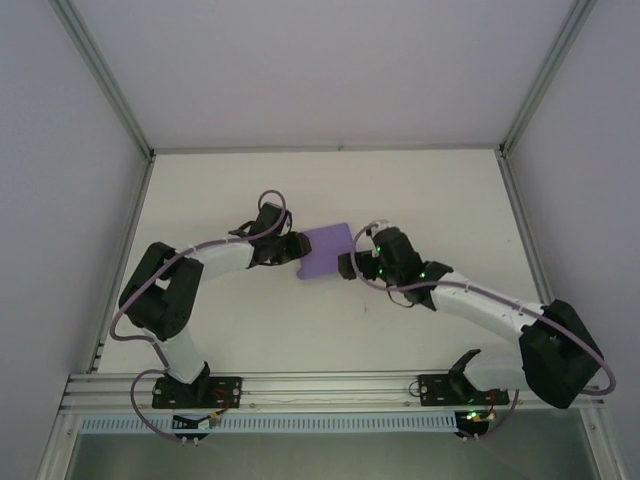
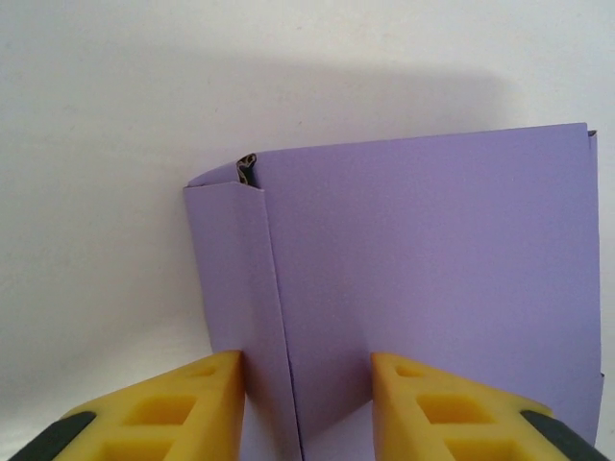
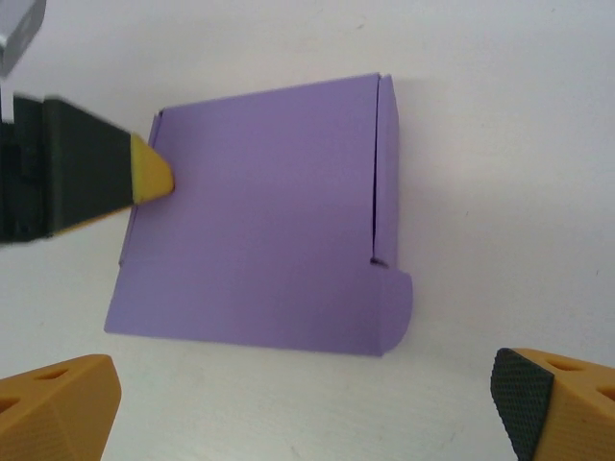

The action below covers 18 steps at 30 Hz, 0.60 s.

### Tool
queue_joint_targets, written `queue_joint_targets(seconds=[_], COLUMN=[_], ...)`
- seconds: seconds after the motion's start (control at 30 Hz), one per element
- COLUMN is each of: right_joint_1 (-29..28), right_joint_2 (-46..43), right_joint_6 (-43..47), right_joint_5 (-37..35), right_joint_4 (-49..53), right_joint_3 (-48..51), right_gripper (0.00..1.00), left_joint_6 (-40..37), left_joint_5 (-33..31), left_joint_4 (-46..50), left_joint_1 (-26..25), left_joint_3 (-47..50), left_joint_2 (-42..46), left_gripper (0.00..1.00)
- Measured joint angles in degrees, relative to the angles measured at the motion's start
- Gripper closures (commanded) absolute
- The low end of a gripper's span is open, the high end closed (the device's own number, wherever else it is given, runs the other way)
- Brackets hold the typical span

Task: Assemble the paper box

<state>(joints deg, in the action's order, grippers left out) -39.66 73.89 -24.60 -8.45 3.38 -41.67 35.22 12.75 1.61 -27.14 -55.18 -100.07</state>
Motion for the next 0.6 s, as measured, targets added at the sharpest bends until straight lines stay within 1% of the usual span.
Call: queue_joint_targets(seconds=[0.13, 0.2, 0.3, 0.47, 0.6], right_joint_1=[5.55, 7.98, 11.37, 15.26, 17.03], right_joint_2=[4.83, 7.32, 10.86, 17.33, 22.08], right_joint_6=[-0.52, -0.72, -1.09, -1.75, -2.80], right_joint_5=[5.81, 8.79, 13.11, 20.39, 25.97], right_joint_4=[4.09, 5.38, 6.93, 8.70, 8.79], right_joint_3=[-6.75, -9.18, -11.58, -15.63, -17.66], right_gripper=[0.00, 0.00, 0.00, 0.00, 0.00], left_joint_6=[-0.52, -0.68, -1.07, -1.44, -1.22], left_joint_5=[4.07, 5.62, 7.85, 11.93, 15.85], left_joint_4=[-4.35, -5.81, -7.89, -12.02, -15.52], left_joint_1=[1.42, 2.08, 3.06, 4.63, 5.92], left_joint_3=[1.55, 2.32, 3.50, 5.55, 6.91], left_joint_2=[-0.72, -0.76, -0.76, -1.11, -1.95], left_gripper=[0.70, 0.74, 0.74, 0.76, 0.81])
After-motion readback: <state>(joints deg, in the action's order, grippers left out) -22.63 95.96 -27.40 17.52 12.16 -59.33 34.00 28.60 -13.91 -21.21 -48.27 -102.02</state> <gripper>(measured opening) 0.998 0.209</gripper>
